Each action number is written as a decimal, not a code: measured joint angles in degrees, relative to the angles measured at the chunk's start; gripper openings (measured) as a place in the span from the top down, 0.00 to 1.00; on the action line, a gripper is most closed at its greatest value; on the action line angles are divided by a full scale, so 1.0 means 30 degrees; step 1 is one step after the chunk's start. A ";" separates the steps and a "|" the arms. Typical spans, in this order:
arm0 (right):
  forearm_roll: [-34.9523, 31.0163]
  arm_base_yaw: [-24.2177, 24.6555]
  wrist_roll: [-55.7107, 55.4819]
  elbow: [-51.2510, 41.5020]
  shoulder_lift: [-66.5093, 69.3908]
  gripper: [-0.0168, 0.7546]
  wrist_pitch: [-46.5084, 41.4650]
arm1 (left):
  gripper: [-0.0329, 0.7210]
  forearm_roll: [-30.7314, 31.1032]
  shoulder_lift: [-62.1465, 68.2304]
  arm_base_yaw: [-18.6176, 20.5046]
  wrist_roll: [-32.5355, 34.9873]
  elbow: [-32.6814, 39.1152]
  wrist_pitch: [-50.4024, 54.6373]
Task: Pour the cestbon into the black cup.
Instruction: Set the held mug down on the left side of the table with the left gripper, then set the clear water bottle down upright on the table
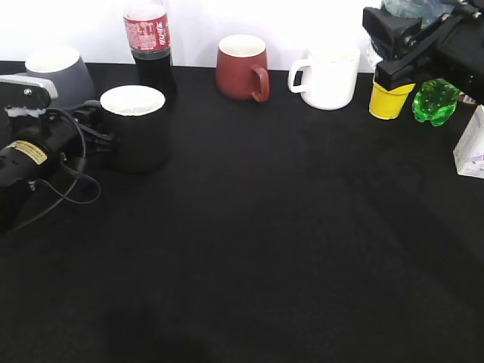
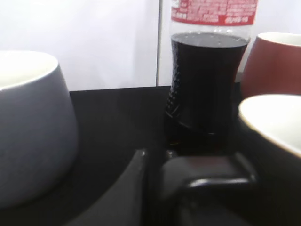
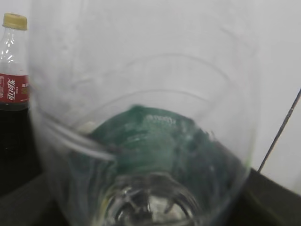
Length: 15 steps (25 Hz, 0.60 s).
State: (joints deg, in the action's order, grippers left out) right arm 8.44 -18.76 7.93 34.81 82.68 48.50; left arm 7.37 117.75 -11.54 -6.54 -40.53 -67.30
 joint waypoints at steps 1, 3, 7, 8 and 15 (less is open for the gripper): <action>0.0013 0.0000 0.0000 0.0000 0.0000 0.35 0.0000 | 0.82 0.0019 0.0024 0.0000 -0.0071 0.0000 -0.0063; 0.0021 0.0000 0.0000 0.0000 0.0000 0.35 0.0021 | 0.67 0.0105 0.0024 0.0013 -0.0163 0.0343 -0.0157; 0.0021 0.0000 0.0000 0.0000 0.0000 0.35 0.0985 | 0.57 0.0003 -0.1257 0.0039 -0.0244 0.2852 -0.0631; 0.0021 0.0000 0.0000 0.0000 0.0000 0.35 0.1423 | 0.57 0.0138 -0.1818 0.0039 -0.0259 0.3667 -0.0609; -0.4627 0.0000 -0.0981 0.0000 0.0338 0.35 -0.1645 | 0.57 0.1731 -0.8420 0.0039 -0.0281 0.6035 0.1947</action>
State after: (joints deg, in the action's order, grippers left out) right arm -5.44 -18.76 4.99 34.81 83.69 43.56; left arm 12.57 92.49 -11.42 -7.38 -22.42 -61.46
